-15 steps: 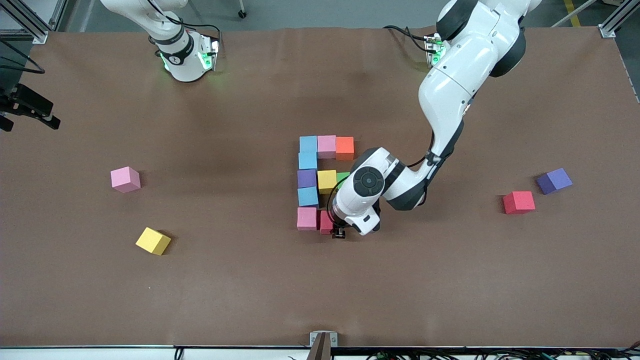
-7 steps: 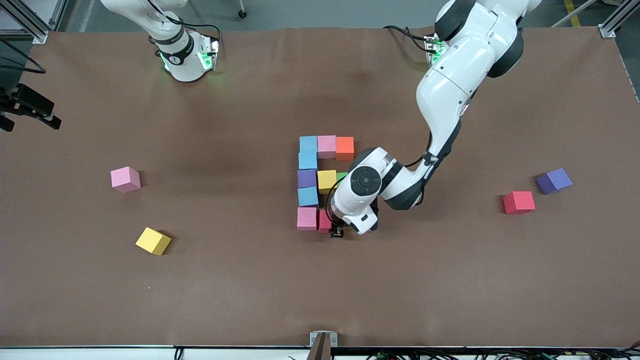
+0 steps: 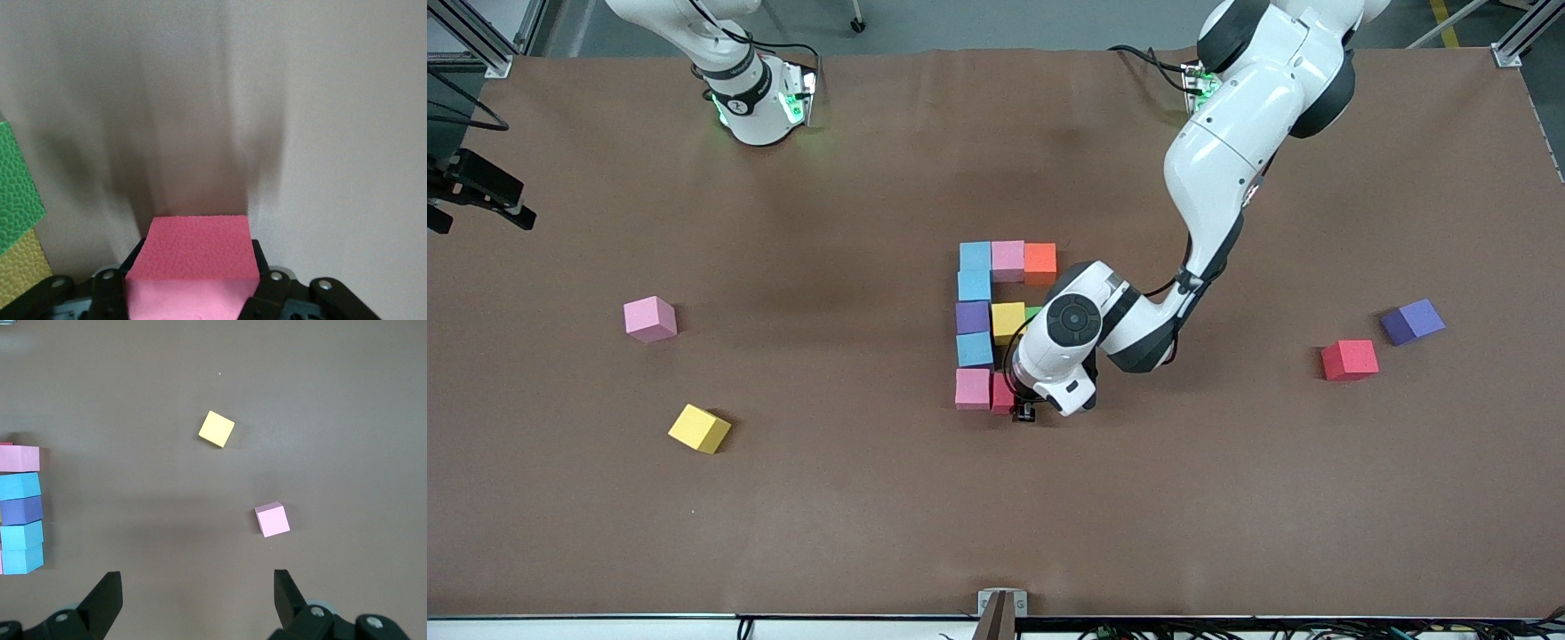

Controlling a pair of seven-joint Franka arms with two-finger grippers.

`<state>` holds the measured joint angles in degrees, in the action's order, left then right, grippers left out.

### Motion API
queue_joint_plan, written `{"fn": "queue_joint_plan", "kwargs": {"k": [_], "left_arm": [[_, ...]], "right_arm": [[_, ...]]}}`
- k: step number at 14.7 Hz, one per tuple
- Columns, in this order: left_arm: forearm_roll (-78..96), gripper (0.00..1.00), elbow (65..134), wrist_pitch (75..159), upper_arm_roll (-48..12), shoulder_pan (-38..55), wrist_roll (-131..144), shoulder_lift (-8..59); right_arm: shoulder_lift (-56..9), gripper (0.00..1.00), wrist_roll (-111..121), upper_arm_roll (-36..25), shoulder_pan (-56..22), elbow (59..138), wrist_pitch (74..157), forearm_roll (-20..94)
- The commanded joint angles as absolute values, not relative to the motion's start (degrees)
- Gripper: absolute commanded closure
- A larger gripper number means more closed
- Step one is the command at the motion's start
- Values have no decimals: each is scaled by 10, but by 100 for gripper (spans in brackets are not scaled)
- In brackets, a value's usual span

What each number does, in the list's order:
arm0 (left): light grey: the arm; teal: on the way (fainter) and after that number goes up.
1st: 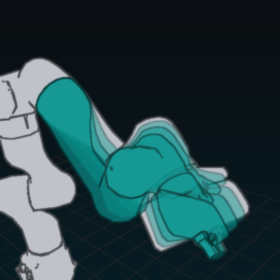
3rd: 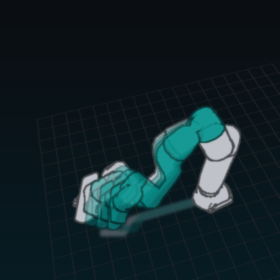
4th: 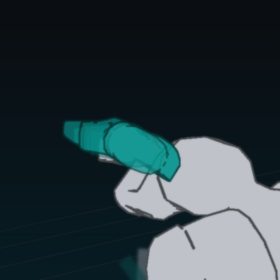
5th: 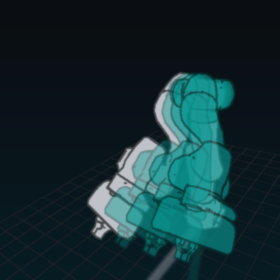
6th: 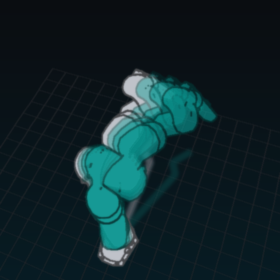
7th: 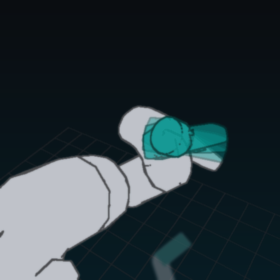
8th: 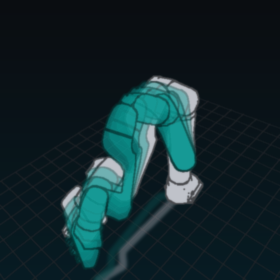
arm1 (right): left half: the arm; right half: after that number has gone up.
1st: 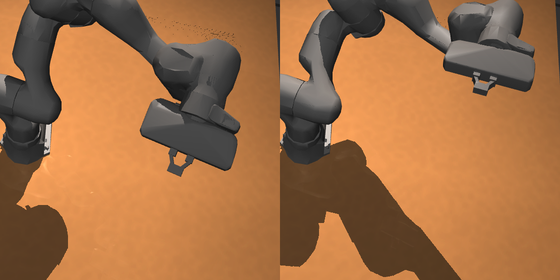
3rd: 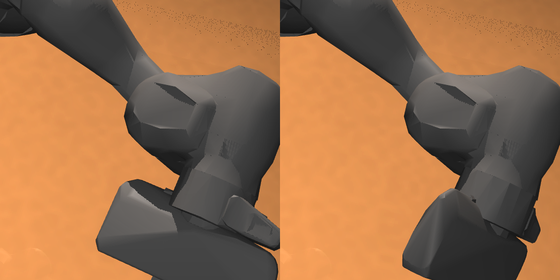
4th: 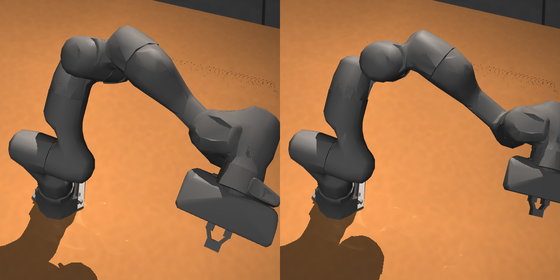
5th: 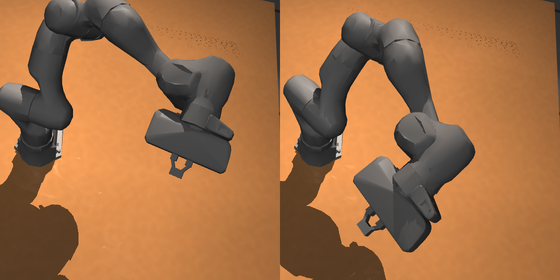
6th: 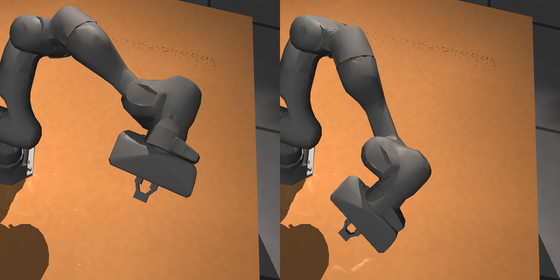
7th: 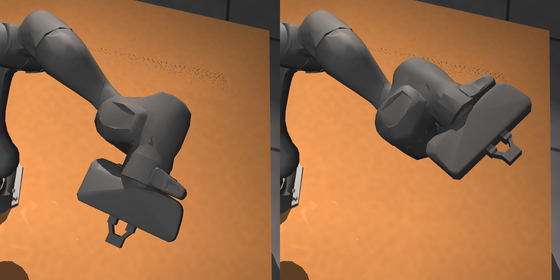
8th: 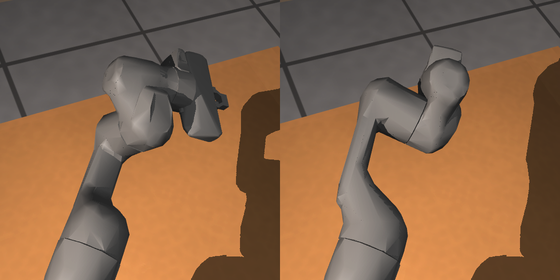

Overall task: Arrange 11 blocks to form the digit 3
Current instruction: 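Lower the pink cube beside the lowest pink cube and open the left gripper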

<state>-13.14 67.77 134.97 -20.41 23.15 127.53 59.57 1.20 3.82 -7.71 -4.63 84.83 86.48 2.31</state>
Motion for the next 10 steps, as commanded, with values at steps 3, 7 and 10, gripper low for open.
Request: {"fn": "queue_joint_plan", "kwargs": {"k": [3,7,10], "left_arm": [[-119,42,659,1364,-192,242,1277,608],[-120,0,663,1361,-191,237,1274,601],[-125,0,665,1340,-191,237,1275,585]], "right_arm": [[18,0,36,-76,-51,851,860,16],[18,0,36,-76,-51,852,860,16],[18,0,36,-76,-54,852,860,16]]}}
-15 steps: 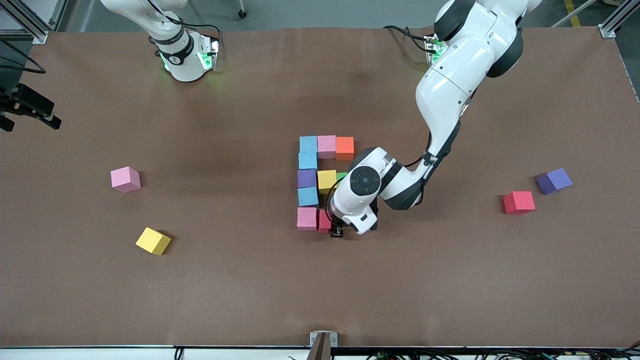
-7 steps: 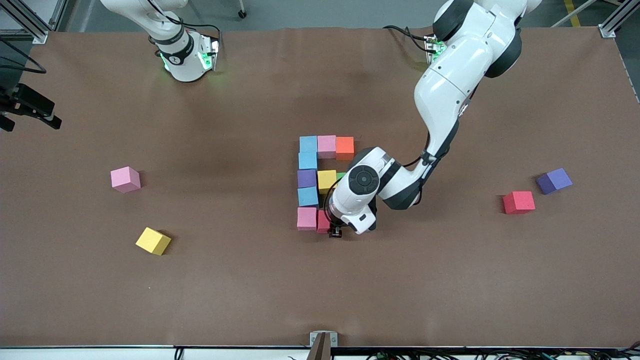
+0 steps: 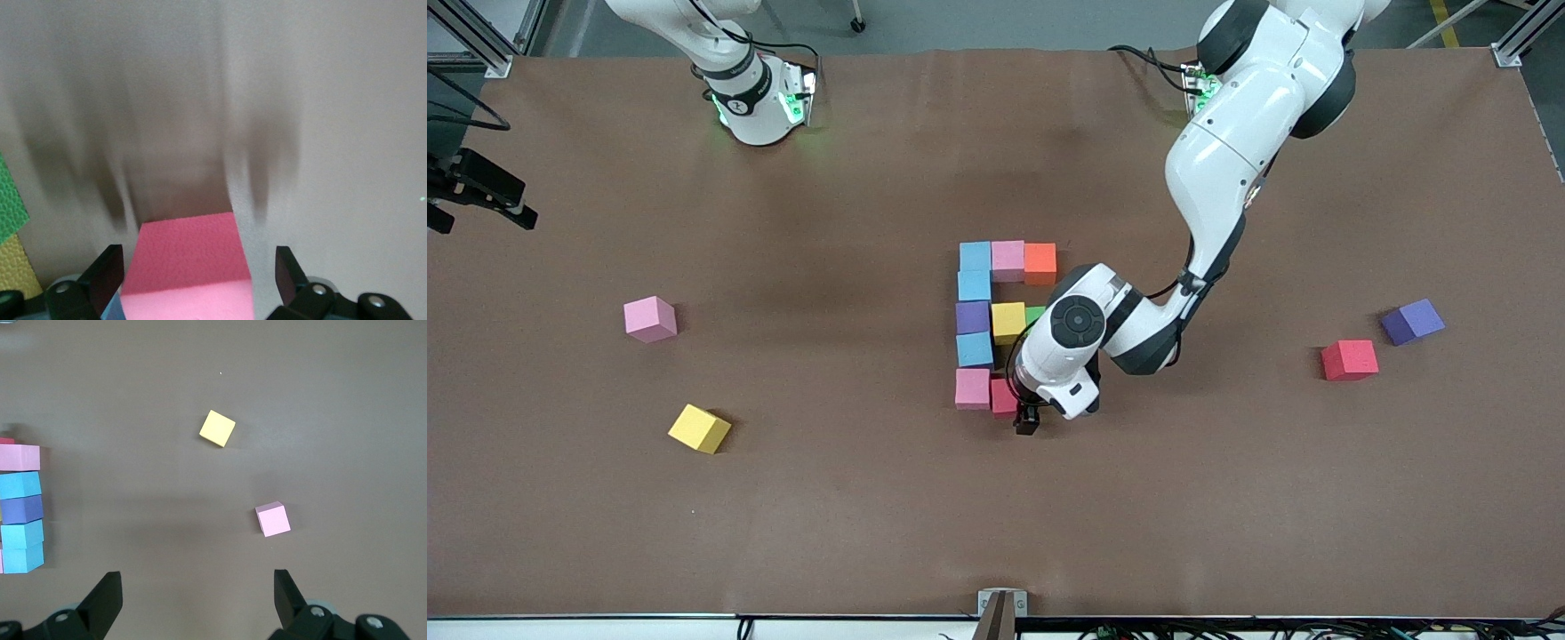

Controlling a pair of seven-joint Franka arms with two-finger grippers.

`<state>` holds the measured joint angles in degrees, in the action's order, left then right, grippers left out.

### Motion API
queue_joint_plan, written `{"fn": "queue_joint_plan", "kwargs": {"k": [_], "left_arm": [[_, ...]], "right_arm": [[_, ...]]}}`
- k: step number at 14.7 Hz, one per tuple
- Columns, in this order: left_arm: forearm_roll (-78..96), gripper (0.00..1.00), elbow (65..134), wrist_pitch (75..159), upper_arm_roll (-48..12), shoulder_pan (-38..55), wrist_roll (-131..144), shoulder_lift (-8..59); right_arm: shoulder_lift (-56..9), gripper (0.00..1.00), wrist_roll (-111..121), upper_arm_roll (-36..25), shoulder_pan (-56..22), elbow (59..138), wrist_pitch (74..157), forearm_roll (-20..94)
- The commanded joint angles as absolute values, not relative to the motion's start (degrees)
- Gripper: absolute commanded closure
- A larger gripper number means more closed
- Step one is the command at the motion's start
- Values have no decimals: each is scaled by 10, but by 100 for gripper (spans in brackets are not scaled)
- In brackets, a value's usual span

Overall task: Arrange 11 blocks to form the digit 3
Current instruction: 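Lower the pink cube beside the lowest pink cube and open the left gripper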

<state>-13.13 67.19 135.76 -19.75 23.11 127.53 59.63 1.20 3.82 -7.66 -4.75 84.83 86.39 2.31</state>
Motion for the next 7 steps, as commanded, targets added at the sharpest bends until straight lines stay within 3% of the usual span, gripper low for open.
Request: {"fn": "queue_joint_plan", "kwargs": {"k": [1,7], "left_arm": [[-125,0,665,1324,-191,236,1274,570],[-126,0,673,1195,-194,214,1241,459]], "right_arm": [[18,0,37,-76,-54,853,860,16],[17,0,36,-76,-54,851,859,16]]}}
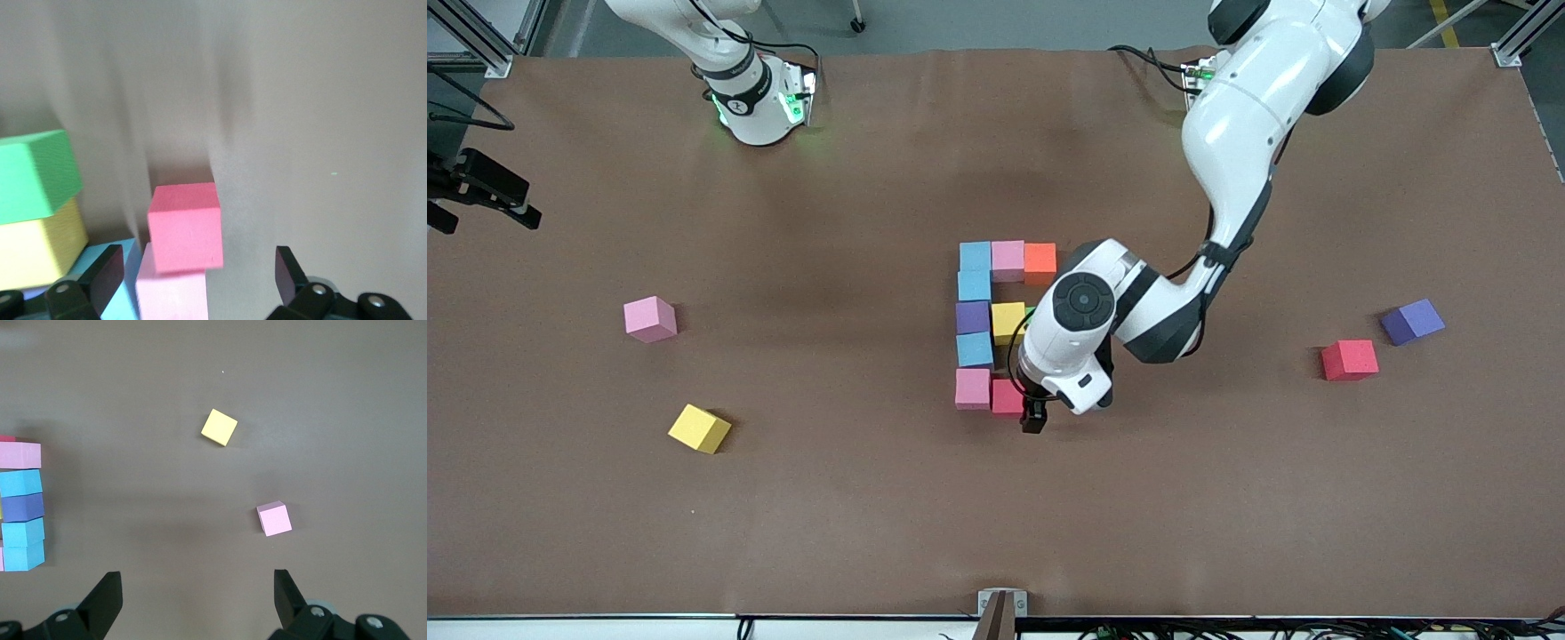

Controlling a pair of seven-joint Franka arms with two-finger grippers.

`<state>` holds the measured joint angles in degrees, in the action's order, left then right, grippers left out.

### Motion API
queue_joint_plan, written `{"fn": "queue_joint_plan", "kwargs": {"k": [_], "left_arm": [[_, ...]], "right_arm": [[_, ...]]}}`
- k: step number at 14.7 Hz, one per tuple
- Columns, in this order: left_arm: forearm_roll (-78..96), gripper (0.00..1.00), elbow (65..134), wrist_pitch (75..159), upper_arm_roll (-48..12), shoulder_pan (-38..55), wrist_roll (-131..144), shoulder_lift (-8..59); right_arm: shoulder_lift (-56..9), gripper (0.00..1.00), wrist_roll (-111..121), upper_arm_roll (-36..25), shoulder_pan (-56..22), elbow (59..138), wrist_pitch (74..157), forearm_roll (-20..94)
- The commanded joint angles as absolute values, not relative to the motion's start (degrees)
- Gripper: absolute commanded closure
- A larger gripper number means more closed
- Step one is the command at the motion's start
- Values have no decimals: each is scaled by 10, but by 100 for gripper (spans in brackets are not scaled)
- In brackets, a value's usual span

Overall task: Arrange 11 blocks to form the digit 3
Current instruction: 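Reach the left gripper to the red-pink cube and grasp it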

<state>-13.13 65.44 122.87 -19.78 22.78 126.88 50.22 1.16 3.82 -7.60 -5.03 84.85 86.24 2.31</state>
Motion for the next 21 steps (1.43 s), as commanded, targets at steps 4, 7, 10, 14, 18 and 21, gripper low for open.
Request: {"fn": "queue_joint_plan", "kwargs": {"k": [4,7,10,14,18,21], "left_arm": [[-126,0,682,1126,-196,162,1105,409],[-127,0,745,1100,-195,105,954,352],[-129,0,820,1100,-195,45,808,295],[-129,0,898,1101,-197,-38,623,248],[-128,0,975,1119,-198,-128,434,213],[-128,0,1024,1151,-198,-177,347,203]], "right_arm": [[17,0,36,-76,-54,850,859,16],[17,0,36,-76,-54,850,859,16],[17,0,36,-76,-54,850,859,16],[17,0,36,-76,-54,850,859,16],[17,0,36,-76,-54,851,859,16],[17,0,37,-76,-54,851,859,16]]}}
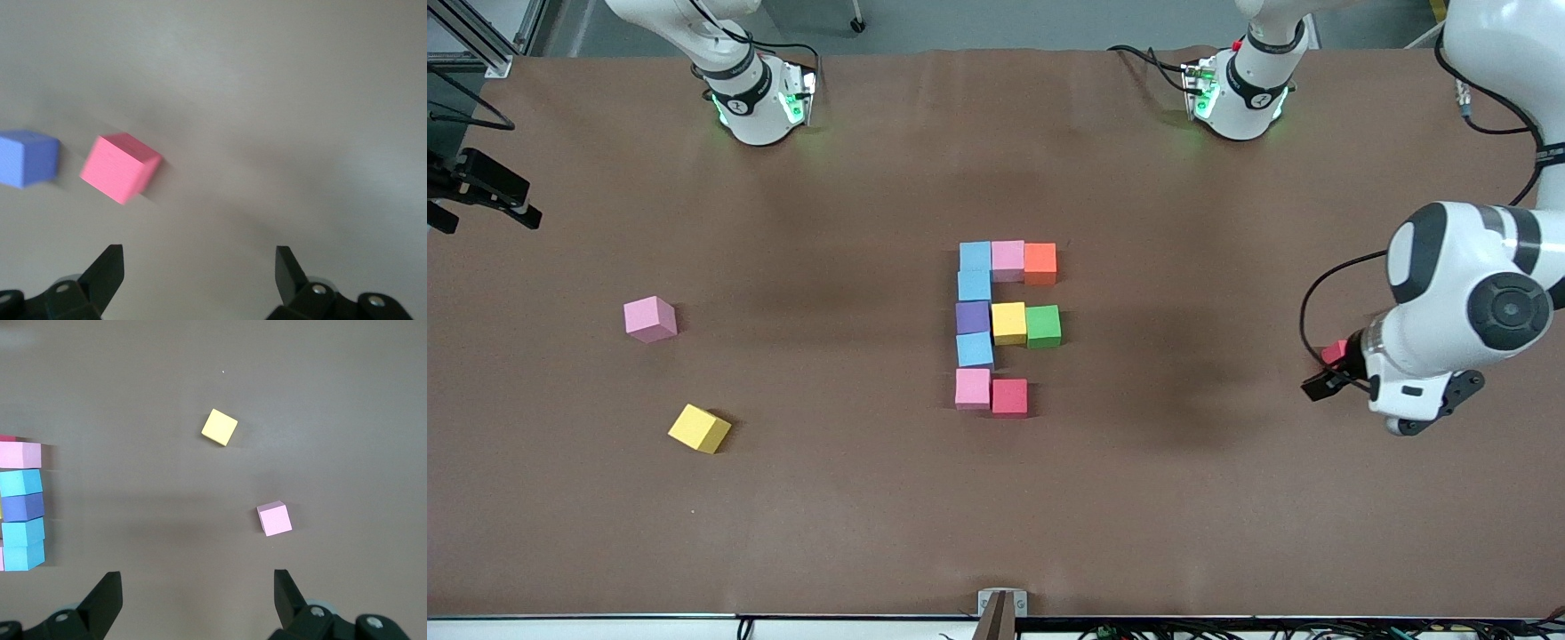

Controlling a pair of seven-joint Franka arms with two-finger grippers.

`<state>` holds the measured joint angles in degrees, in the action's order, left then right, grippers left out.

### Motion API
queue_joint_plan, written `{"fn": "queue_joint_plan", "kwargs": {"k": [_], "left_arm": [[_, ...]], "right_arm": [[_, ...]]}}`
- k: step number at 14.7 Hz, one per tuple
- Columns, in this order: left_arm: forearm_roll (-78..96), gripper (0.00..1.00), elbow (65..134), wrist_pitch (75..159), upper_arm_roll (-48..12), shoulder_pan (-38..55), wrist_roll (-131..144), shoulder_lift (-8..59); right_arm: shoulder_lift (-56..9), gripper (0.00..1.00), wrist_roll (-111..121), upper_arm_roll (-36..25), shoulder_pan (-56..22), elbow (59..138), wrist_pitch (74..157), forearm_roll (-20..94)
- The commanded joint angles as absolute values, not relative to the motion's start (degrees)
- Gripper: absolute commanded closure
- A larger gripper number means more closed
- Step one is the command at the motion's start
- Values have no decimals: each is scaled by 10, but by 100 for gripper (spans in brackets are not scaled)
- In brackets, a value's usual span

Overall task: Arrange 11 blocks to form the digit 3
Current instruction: 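Reach the left gripper to the red-pink cube and grasp it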

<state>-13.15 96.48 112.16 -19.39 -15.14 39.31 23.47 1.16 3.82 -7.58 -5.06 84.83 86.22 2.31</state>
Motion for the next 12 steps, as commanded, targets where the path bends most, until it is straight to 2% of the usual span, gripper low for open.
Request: {"fn": "queue_joint_plan", "kwargs": {"k": [1,6,12], "left_arm": [[-128,0,1039,1169,-198,-191,324,203],[-128,0,1102,1283,-197,-256,202,228],[-128,0,1101,1339,-196,-295,98,282]], "right_arm": [[16,0,36,-76,-55,851,859,16],[17,0,36,-76,-56,850,859,16],[17,0,36,-77,-55,850,859,16]]}}
